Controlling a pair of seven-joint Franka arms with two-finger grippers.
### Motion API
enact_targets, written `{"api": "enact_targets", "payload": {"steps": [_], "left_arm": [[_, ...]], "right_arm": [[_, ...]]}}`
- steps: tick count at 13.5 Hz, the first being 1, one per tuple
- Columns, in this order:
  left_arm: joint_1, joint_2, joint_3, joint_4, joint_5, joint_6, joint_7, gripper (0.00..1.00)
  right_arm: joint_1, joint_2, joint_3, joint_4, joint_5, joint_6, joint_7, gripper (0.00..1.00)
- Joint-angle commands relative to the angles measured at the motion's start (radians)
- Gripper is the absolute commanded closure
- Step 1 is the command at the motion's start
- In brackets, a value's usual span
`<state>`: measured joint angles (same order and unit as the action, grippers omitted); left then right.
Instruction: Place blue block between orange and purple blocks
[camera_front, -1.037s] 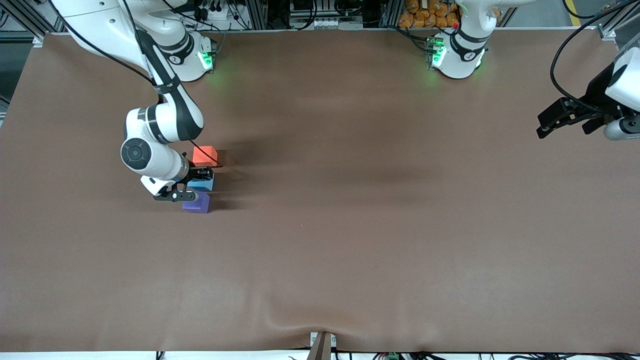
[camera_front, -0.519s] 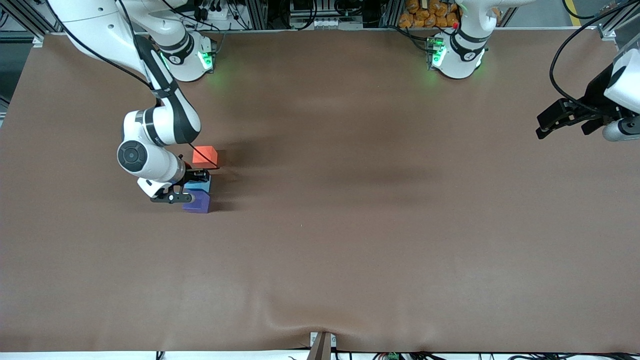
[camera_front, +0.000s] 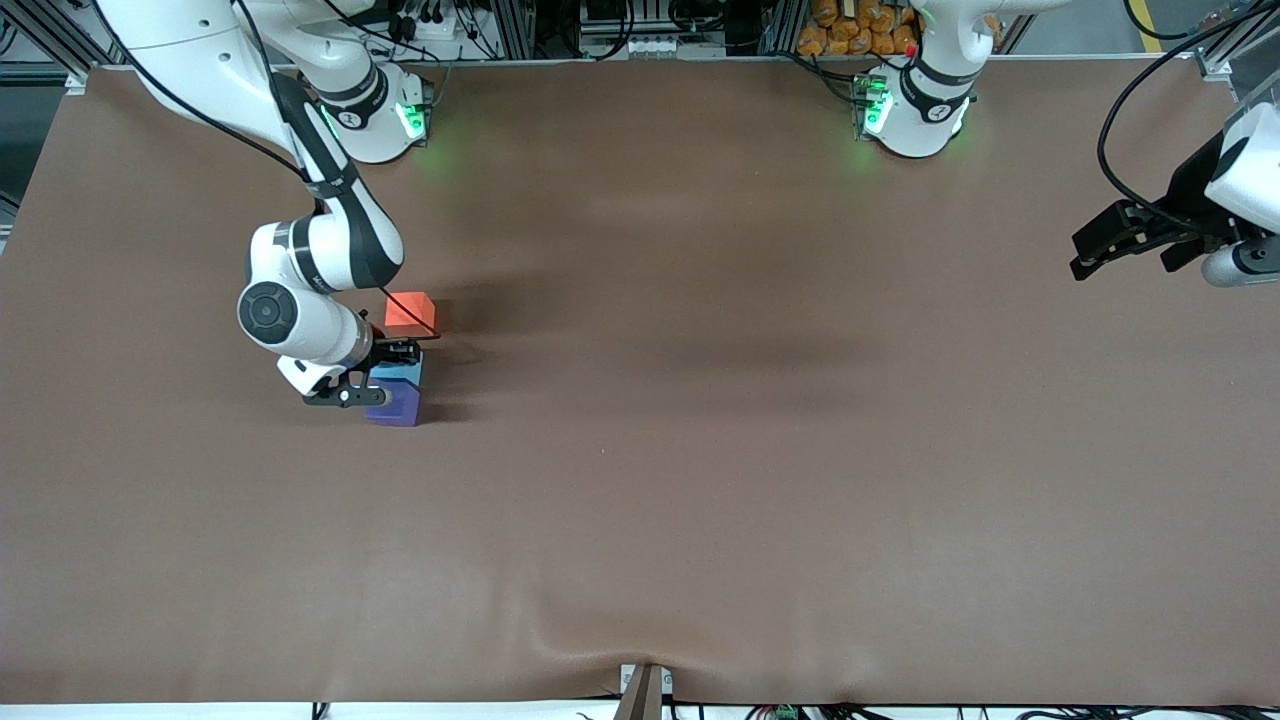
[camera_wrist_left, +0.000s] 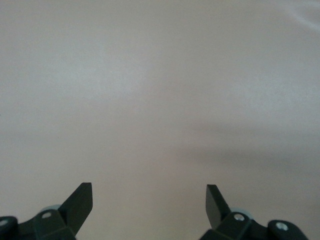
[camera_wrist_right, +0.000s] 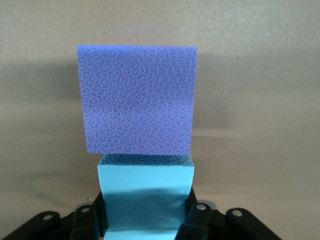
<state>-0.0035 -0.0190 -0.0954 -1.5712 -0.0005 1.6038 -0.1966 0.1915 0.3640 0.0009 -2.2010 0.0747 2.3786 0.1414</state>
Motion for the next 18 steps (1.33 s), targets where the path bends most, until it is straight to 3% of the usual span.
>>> {"api": "enact_targets", "payload": {"steps": [1, 3, 7, 11, 18], "left_arm": [[0.004, 0.007, -0.006, 0.014, 0.008, -0.008, 0.014, 0.00], [0.004, 0.007, -0.006, 0.014, 0.007, -0.007, 0.014, 0.00], [-0.004, 0.016, -0.007, 0.016, 0.007, -0.002, 0.013, 0.00], [-0.010, 0.016, -0.018, 0.014, 0.007, -0.002, 0.013, 0.00], [-0.012, 0.017, -0.033, 0.016, 0.007, -0.002, 0.009, 0.00]], "right_arm": [[-0.012, -0.003, 0.010, -0.008, 0.008, 0.007, -0.016, 0.00], [-0.012, -0.011, 0.010, 0.029, 0.010, -0.069, -0.010, 0.00], [-0.007, -0.028, 0.010, 0.211, 0.023, -0.368, 0.029, 0.00], [0.000, -0.036, 0.013, 0.517, 0.034, -0.666, 0.076, 0.00], [-0.055, -0.048, 0.013, 0.923, 0.034, -0.884, 0.056, 0.00]]}}
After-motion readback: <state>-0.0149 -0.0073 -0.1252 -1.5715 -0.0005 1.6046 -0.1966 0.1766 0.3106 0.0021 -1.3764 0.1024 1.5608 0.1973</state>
